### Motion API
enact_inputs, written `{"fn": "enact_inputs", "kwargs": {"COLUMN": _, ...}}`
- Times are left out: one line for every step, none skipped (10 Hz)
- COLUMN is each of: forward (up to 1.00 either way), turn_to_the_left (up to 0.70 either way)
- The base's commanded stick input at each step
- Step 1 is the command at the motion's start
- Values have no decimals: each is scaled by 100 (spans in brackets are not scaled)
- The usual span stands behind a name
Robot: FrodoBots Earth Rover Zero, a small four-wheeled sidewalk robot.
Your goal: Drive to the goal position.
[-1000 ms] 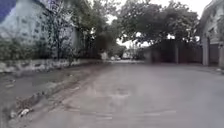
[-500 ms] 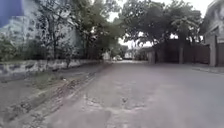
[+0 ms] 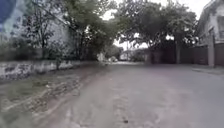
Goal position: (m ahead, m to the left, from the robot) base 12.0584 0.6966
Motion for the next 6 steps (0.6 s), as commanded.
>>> {"fn": "enact_inputs", "kwargs": {"forward": 100, "turn_to_the_left": 0}}
{"fn": "enact_inputs", "kwargs": {"forward": 100, "turn_to_the_left": 0}}
{"fn": "enact_inputs", "kwargs": {"forward": 100, "turn_to_the_left": 0}}
{"fn": "enact_inputs", "kwargs": {"forward": 100, "turn_to_the_left": 0}}
{"fn": "enact_inputs", "kwargs": {"forward": 100, "turn_to_the_left": 0}}
{"fn": "enact_inputs", "kwargs": {"forward": 100, "turn_to_the_left": 0}}
